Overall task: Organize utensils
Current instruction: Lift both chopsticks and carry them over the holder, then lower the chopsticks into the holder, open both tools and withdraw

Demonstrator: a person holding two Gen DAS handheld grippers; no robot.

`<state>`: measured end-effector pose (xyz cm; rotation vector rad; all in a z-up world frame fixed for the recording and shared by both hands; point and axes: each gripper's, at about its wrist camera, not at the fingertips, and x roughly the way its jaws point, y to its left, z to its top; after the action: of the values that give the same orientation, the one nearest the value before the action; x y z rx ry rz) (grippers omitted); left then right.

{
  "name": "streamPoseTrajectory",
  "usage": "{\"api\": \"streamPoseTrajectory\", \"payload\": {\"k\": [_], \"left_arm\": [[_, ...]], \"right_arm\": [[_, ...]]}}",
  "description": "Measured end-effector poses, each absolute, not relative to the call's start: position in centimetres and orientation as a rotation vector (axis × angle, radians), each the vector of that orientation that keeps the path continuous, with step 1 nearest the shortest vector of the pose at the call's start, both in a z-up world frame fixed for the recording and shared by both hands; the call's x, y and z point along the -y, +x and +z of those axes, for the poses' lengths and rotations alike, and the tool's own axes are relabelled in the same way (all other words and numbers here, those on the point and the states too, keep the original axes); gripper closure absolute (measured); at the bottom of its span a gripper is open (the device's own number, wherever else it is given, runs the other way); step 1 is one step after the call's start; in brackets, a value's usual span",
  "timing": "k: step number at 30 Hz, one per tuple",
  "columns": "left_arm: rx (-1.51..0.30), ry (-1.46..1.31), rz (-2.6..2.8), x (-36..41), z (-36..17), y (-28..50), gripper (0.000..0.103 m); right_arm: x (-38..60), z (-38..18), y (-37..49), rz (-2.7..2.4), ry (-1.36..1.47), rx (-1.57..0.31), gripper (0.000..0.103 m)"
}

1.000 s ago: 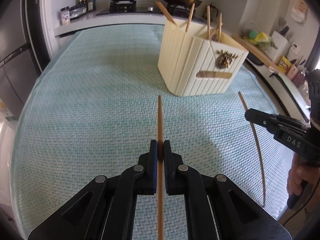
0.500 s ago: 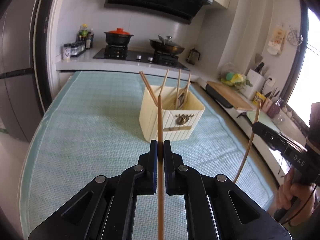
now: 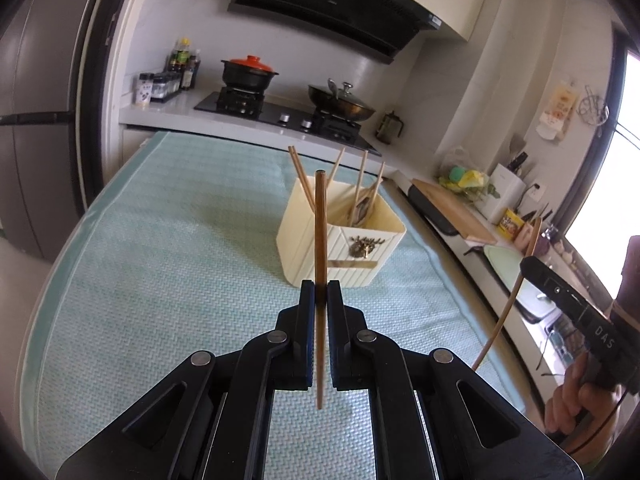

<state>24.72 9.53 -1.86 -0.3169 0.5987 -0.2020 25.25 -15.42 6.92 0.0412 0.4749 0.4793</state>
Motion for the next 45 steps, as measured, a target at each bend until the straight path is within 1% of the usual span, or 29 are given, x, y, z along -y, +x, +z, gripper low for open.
{"api": "streamPoseTrajectory", "payload": {"k": [9,14,18,23,26,28,32,35,38,41,44,45], "left_arm": [[-0.566,-0.285,-0.214,-8.8,-0.9,23.8,0.1],[-0.536,-0.273,-0.241,-8.6,1.6,24.7,0.1],[-0.484,-0.248,-0.252,-8.6,5.3,26.9,0.1],[-0.393,-0.194,-0.243,-7.7,10.4,31.1,0.1],[-0.361,-0.177,-0.232,-7.1,12.2,34.4,0.1],[-0.354,-0.165,-0.224,-6.6,12.6,36.8,0.1],[-0.406,-0.147,-0.209,-5.3,10.7,41.7,0.1],[-0.484,-0.139,-0.203,-4.6,7.8,44.6,0.1],[-0.568,-0.14,-0.2,-4.1,4.7,46.8,0.1],[-0.644,-0.144,-0.201,-3.7,1.7,48.0,0.099],[-0.699,-0.151,-0.198,-3.6,-0.3,48.9,0.098],[-0.706,-0.147,-0.196,-3.6,-0.6,48.9,0.095]], "right_arm": [[15.8,7.3,25.3,0.466,0.033,-0.451,0.098],[15.8,8.4,26.6,0.468,0.016,-0.439,0.098],[15.6,10.9,28.9,0.474,-0.013,-0.388,0.098],[14.8,14.9,33.7,0.466,-0.023,-0.303,0.098],[14.2,16.8,37.1,0.458,-0.011,-0.248,0.098],[13.7,17.4,39.3,0.444,-0.015,-0.216,0.098],[12.9,15.9,43.6,0.461,0.009,-0.2,0.098],[12.5,13.0,46.5,0.471,0.021,-0.252,0.098],[12.5,9.3,49.3,0.483,0.056,-0.352,0.098],[12.4,5.5,51.6,0.5,0.083,-0.49,0.097],[12.6,2.5,53.2,0.501,0.1,-0.607,0.096],[12.7,1.9,53.5,0.496,0.104,-0.628,0.096]]}}
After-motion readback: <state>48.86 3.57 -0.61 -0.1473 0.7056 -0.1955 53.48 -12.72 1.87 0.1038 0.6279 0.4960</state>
